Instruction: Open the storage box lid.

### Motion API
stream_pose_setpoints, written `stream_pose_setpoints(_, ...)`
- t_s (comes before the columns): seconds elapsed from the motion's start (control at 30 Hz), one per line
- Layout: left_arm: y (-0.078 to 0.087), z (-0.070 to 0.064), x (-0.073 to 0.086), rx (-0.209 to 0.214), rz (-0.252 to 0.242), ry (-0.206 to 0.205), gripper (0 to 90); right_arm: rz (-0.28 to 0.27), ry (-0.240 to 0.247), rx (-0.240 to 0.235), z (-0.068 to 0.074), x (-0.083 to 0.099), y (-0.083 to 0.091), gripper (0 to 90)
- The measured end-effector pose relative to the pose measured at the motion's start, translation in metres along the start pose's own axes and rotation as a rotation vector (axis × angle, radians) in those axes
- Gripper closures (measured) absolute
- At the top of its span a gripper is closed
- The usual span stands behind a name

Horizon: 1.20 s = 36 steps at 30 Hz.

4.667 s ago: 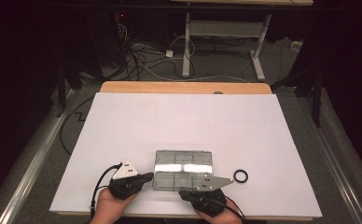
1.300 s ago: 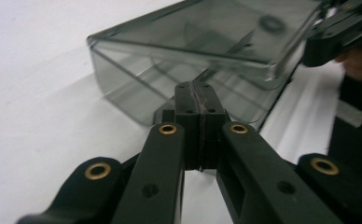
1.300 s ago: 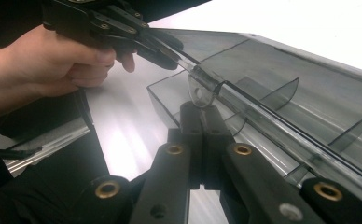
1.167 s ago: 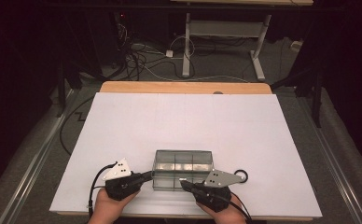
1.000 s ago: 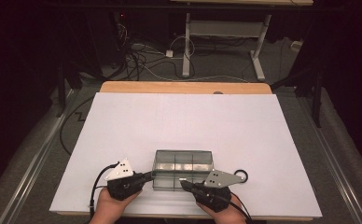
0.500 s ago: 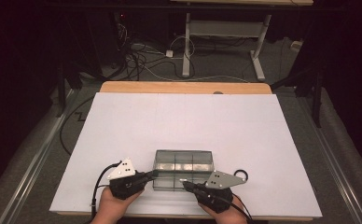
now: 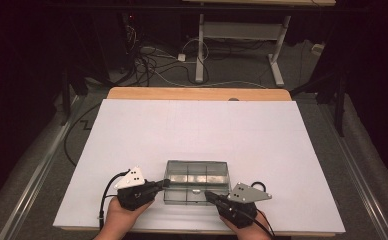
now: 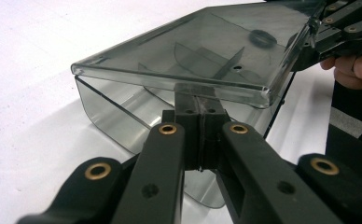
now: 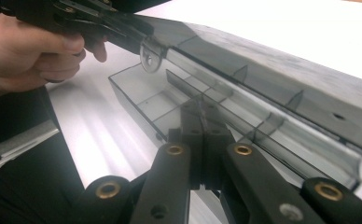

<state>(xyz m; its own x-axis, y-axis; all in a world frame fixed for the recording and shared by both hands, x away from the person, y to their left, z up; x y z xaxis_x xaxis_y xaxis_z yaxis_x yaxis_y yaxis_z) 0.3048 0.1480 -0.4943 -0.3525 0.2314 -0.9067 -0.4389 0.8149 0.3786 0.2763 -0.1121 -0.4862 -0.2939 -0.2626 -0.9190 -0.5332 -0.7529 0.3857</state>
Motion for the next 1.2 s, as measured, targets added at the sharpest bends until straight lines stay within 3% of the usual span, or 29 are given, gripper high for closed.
stream_pose_setpoints(0.73,-0.005,0.007,-0.007,0.007,-0.01,-0.006,87.6,-0.043,-0.025,0.101,-0.027,0.008,0.031,90.0)
stream_pose_setpoints(1.2,-0.003,0.007,-0.007,-0.004,-0.007,-0.011,87.6,-0.068,-0.046,0.165,-0.053,0.011,0.043,90.0)
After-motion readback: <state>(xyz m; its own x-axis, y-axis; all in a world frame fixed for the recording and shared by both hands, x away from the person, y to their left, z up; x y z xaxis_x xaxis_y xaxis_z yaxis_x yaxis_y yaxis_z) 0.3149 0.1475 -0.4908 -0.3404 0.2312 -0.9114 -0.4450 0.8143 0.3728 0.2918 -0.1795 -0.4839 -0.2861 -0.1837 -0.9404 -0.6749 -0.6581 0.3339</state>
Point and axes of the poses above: each handheld gripper's, and its own axes: y roughly backward along the jaws, x roughly out of its underside, z roughly to its left, the point moved 4 cm from there along -y, roughly forward along the jaws, and after that the axes turned 4 degrees about -z, right-handed, at the moved point
